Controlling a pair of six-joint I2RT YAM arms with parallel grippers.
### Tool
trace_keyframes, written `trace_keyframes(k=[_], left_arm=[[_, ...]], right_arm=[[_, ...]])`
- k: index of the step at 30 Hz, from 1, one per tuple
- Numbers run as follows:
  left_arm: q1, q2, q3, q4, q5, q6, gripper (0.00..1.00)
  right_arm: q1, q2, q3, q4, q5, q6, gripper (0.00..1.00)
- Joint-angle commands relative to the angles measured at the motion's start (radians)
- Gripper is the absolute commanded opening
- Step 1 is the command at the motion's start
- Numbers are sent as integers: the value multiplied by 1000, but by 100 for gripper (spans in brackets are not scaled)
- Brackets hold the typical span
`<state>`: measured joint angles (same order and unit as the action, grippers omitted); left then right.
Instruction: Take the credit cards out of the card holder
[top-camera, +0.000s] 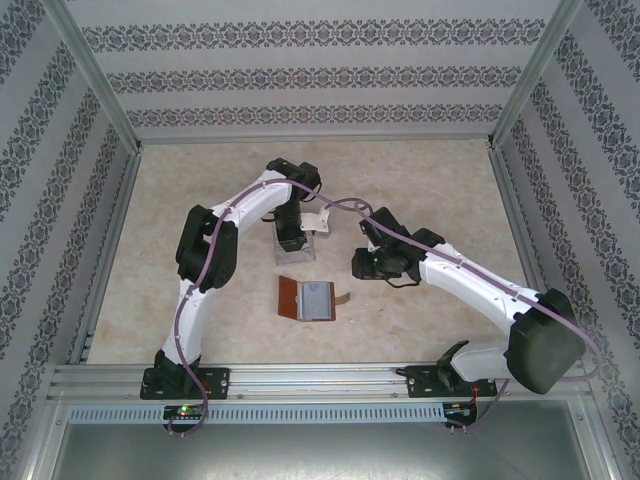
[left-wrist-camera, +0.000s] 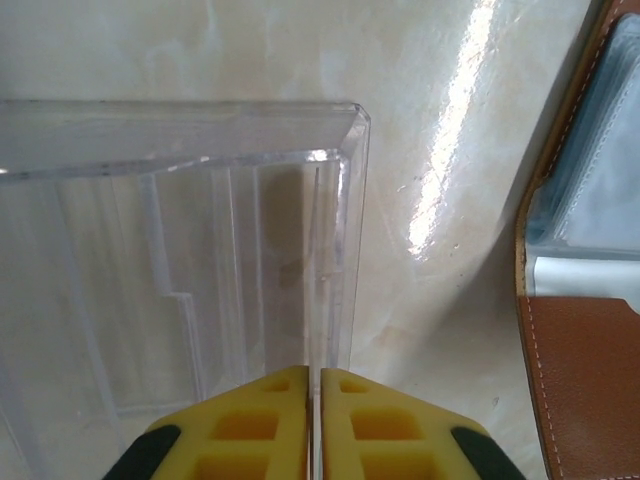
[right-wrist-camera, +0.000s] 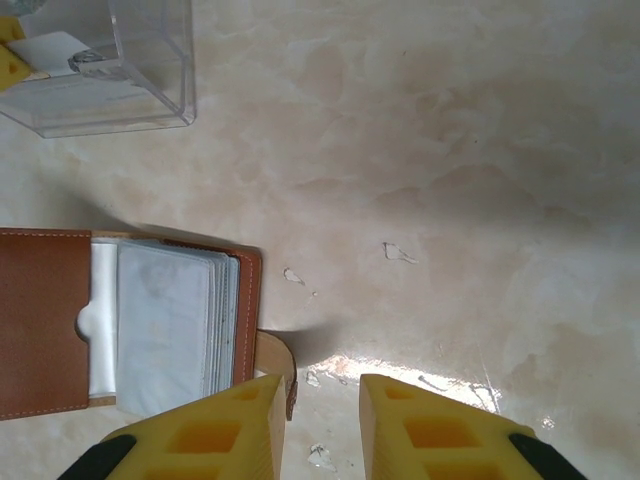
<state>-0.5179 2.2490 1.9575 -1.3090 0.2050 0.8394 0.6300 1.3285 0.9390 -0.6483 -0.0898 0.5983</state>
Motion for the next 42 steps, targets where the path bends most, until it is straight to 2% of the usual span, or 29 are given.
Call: trace_keyframes(k=[1,4,13,19,28,33,42], left_arm=[[-11,17,38,-72,1,44,16],[-10,17,60,-73,-7,45,20],[-10,-3,99,-53,-45,32,24],[-9,-36,72,7,-110,29,24],[-9,-63,44,72,-132,-17,19],[-8,-156,-51,212,-124,-120,17],[-9,-341,-234,423,-92,-417,19]], right_arm=[[-8,-29,-9,-17,25,6,28],[-9,-38,-12,-20,30,9,28],[-12,-54,-16,-23,38,14,28],[-12,-43,-3,-24,37,10,28],[-12,-46,-8,-19,36,15,28],[-13,-40,-11,-10,29,18,28],[-6,-36,14,-22,12,16,28]])
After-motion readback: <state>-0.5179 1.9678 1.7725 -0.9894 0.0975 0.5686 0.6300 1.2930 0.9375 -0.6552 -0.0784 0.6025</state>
